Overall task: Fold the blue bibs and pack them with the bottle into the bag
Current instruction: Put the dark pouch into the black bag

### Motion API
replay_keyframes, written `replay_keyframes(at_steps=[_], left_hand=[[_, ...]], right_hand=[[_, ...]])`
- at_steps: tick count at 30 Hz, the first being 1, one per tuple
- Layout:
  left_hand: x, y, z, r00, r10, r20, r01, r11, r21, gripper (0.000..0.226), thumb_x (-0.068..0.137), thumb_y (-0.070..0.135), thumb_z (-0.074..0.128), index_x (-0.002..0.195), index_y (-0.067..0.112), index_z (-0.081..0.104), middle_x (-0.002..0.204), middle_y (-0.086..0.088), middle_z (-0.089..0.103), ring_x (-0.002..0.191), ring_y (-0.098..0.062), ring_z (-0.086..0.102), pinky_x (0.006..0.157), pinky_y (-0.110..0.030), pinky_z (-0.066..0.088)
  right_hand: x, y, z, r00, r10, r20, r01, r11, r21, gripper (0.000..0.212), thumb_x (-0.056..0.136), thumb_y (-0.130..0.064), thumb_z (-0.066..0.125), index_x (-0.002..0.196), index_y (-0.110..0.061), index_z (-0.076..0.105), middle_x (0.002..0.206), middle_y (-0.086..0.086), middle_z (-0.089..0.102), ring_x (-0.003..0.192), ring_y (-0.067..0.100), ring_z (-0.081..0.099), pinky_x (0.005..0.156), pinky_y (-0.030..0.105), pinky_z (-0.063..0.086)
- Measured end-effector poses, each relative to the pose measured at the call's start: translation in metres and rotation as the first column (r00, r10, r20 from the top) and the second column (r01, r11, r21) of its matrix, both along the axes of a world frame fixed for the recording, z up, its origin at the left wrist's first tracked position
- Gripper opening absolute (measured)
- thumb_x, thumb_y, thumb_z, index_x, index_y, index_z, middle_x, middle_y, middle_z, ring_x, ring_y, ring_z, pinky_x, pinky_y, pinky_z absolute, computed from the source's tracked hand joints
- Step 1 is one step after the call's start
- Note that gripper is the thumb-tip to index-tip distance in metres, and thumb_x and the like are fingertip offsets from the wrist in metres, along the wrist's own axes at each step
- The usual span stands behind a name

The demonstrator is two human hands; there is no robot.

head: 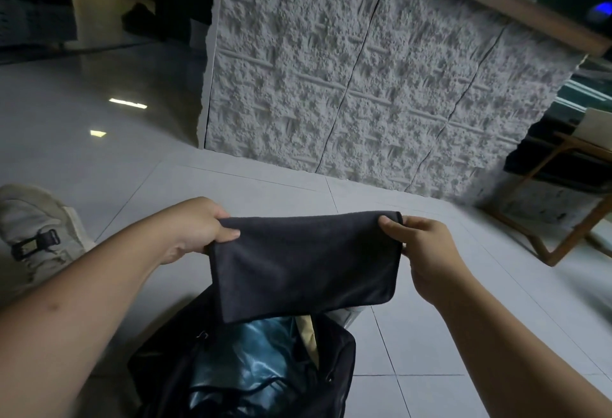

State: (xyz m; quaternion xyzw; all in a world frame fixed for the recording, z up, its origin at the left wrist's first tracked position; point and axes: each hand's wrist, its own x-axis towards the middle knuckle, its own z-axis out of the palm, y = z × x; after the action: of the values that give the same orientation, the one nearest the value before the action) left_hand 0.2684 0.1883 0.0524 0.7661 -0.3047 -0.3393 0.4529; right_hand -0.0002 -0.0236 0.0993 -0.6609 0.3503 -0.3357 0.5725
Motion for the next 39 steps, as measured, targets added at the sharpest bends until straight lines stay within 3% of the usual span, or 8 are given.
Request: replay_keyframes(at_steps=[4,7,10,21,27,33,35,39], left_hand=[[0.000,0.001,-0.002,0.999,-0.034,-0.006,0.034,0.999,0.005,0.023,0.102,0.014,0.062,0.085,0.003,0.073,0.080,-0.009,0.076,0.084,-0.026,0.069,0.086,-0.040,0.056],[-0.001,0.001,-0.002,1.000,-0.028,-0.009,0.028,0.999,-0.038,0.025,0.102,0.024,0.063,0.086,0.009,0.076,0.086,-0.001,0.080,0.097,-0.023,0.070,0.101,-0.040,0.047],[-0.006,0.000,0.001,0.989,0.030,-0.148,-0.060,0.977,-0.202,0.022,0.100,0.028,0.065,0.103,0.009,0.077,0.100,-0.003,0.081,0.105,-0.021,0.072,0.109,-0.038,0.045],[-0.021,-0.020,-0.013,0.885,0.233,-0.402,-0.348,0.906,-0.241,0.035,0.099,0.036,0.067,0.107,0.002,0.074,0.098,-0.013,0.080,0.097,-0.031,0.076,0.097,-0.044,0.057],[-0.040,-0.039,-0.016,0.896,0.234,-0.376,-0.335,0.914,-0.230,0.034,0.102,0.037,0.062,0.103,0.005,0.072,0.095,-0.014,0.079,0.092,-0.033,0.076,0.089,-0.052,0.060],[-0.053,-0.044,-0.022,0.894,0.296,-0.336,-0.376,0.904,-0.203,0.030,0.104,0.033,0.055,0.104,0.007,0.071,0.097,-0.018,0.077,0.090,-0.037,0.075,0.077,-0.053,0.064],[-0.061,-0.045,-0.021,0.887,0.240,-0.394,-0.345,0.912,-0.220,0.031,0.107,0.032,0.051,0.110,0.008,0.071,0.096,-0.017,0.078,0.089,-0.036,0.076,0.074,-0.049,0.064],[-0.076,-0.042,-0.010,0.899,0.019,-0.437,-0.172,0.934,-0.313,0.044,0.105,0.047,0.052,0.102,0.013,0.079,0.085,-0.008,0.079,0.073,-0.021,0.075,0.060,-0.028,0.056]], right_hand=[[-0.002,-0.003,-0.004,0.989,0.081,0.124,-0.100,0.982,0.159,0.033,0.078,-0.012,0.078,0.108,0.002,0.074,0.123,0.007,0.074,0.118,0.021,0.067,0.098,0.035,0.049],[-0.001,0.000,-0.008,0.979,0.070,0.192,-0.108,0.975,0.194,0.060,0.058,-0.027,0.091,0.100,0.005,0.063,0.107,0.016,0.065,0.099,0.029,0.065,0.087,0.036,0.046],[0.001,0.004,-0.009,0.976,0.003,0.219,-0.048,0.979,0.200,0.029,0.087,-0.018,0.075,0.098,0.004,0.061,0.098,0.018,0.063,0.085,0.027,0.065,0.076,0.033,0.049],[0.018,0.025,-0.020,1.000,0.030,-0.003,-0.029,0.998,0.047,0.023,0.091,0.003,0.070,0.108,-0.009,0.076,0.102,0.014,0.079,0.096,0.035,0.076,0.090,0.055,0.060],[0.039,0.055,-0.036,0.976,0.041,-0.213,-0.093,0.966,-0.241,0.016,0.088,-0.006,0.071,0.097,-0.018,0.076,0.086,0.002,0.077,0.083,0.023,0.076,0.076,0.044,0.064],[0.052,0.090,-0.047,0.935,-0.015,-0.353,-0.178,0.844,-0.506,0.005,0.087,-0.015,0.067,0.084,-0.018,0.064,0.069,0.004,0.066,0.056,0.010,0.054,0.055,0.030,0.046],[0.055,0.103,-0.049,0.940,0.025,-0.339,-0.221,0.803,-0.553,0.006,0.090,-0.017,0.066,0.084,-0.016,0.064,0.072,-0.001,0.066,0.066,0.012,0.060,0.058,0.022,0.046],[0.060,0.114,-0.054,0.929,0.230,-0.291,-0.339,0.843,-0.418,0.028,0.100,-0.021,0.045,0.103,-0.005,0.068,0.095,0.008,0.073,0.090,0.025,0.068,0.083,0.044,0.055]])
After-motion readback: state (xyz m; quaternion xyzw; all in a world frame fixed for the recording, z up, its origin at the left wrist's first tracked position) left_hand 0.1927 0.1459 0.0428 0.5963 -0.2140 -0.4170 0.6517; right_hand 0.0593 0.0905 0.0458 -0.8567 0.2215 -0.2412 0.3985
